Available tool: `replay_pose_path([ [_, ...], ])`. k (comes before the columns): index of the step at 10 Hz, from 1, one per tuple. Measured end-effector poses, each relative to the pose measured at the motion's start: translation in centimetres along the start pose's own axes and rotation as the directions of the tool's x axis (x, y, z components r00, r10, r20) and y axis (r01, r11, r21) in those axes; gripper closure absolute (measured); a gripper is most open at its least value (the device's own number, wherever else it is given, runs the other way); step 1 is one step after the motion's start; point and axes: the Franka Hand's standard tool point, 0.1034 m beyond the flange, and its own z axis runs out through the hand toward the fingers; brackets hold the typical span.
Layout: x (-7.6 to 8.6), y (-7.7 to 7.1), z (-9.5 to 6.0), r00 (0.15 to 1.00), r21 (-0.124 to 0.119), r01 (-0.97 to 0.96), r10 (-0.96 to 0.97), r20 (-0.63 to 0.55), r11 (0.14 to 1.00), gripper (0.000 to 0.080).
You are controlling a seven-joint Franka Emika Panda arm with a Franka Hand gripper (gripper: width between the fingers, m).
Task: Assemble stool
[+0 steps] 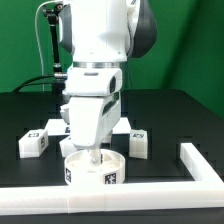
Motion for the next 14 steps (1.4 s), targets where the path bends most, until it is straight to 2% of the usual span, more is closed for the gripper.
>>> replay_pose_path([
  [1,0.0,0.0,0.0,1.0,0.0,0.0,0.0,0.0,1.0,0.0413],
  [2,0.0,0.0,0.0,1.0,0.0,0.0,0.0,0.0,1.0,0.0483],
  [3,0.0,0.0,0.0,1.0,0.0,0.0,0.0,0.0,1.0,0.0483],
  [4,0.0,0.0,0.0,1.0,0.0,0.0,0.0,0.0,1.0,0.0652],
  [5,0.0,0.0,0.0,1.0,0.0,0.0,0.0,0.0,1.0,0.0751],
  [12,0.1,0.0,0.0,1.0,0.0,0.002,-0.002,0.0,1.0,0.0768],
  [14,1.4,-0.4,0.0,0.999,0.019,0.046,-0.047,0.006,0.999,0.0768],
])
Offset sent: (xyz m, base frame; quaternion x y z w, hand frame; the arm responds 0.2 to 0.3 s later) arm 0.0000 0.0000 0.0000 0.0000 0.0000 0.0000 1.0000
